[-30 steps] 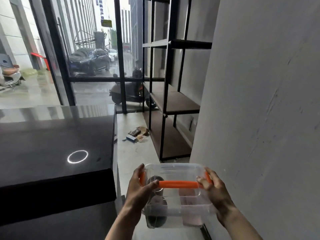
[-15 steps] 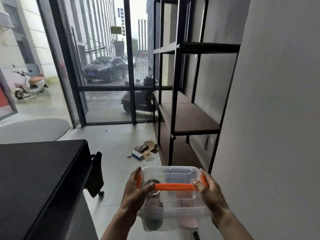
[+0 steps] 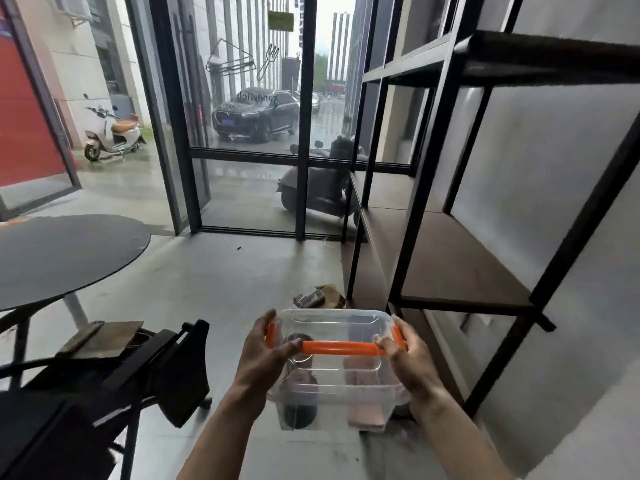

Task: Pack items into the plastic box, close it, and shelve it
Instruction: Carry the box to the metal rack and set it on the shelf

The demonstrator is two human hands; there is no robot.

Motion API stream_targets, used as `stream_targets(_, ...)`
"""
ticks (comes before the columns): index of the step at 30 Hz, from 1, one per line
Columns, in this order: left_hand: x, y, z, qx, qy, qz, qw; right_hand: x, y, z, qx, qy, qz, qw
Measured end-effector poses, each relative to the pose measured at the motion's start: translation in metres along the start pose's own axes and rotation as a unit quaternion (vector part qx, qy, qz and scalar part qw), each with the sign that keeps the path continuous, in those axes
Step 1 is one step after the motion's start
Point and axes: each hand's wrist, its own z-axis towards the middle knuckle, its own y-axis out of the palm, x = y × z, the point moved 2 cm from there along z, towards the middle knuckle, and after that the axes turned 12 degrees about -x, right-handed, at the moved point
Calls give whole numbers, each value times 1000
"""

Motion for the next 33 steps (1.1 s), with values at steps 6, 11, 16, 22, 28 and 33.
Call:
stream_targets(6,17,-61,174,8,4,10,1000,-54,39,169,-14,3,-1,1000)
stream_targets(11,29,-96,293,13,-3,41,999,-90,58,283,-17,-11,-5,1000)
stream_targets(16,34,-122,403,38,-2,58,998,-106,72,397,-17,-20,6,1000)
stream_targets(22,37,-145,556,49,-26,101,993,-115,79,554,-23,-18,33,999)
stream_targets(28,71,-143,718,39,-11,128,991,-152,59,711,-10,-25,38,999)
stream_targets(33,88,-99,830,-24,5,132,991,-169,8,784,47,-22,57,997)
